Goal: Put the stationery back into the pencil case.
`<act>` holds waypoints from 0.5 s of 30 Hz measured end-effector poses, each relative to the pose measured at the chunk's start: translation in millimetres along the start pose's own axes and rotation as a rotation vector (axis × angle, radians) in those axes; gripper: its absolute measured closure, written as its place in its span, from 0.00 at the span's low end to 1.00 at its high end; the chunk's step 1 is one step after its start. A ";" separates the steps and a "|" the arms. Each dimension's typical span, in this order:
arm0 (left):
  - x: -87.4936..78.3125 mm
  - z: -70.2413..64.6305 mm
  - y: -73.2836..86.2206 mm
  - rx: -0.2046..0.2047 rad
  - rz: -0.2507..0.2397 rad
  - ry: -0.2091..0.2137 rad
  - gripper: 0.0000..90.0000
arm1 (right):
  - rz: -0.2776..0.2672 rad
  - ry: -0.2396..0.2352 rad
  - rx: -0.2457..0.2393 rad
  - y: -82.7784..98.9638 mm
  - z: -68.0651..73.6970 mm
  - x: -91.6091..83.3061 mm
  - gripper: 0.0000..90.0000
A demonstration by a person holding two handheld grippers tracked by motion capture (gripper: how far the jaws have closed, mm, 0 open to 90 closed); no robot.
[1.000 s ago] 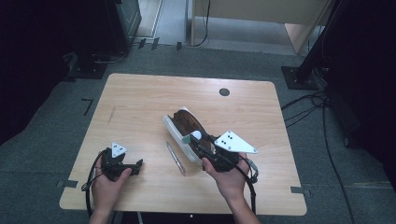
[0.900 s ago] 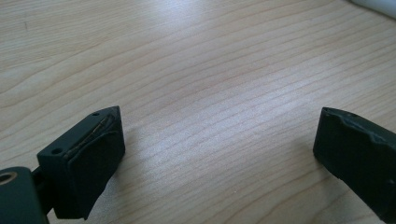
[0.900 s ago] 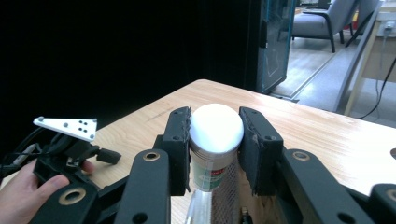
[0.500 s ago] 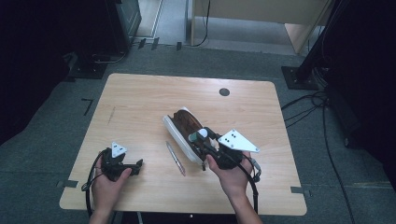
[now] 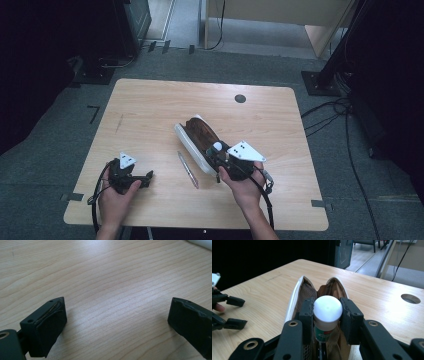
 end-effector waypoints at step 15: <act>0.0 0.0 0.0 0.000 0.000 -0.001 0.02 | 0.027 -0.027 -0.036 15.6 -9.4 14.9 0.73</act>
Point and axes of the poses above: each handheld gripper's, and its own axes: x roughly forward along the jaws, y roughly out of its underside, z roughly to its left, the point moved 1 cm from there along x, roughly forward along the jaws, and after that the axes turned 14 degrees about -y, right-handed, at the moved point
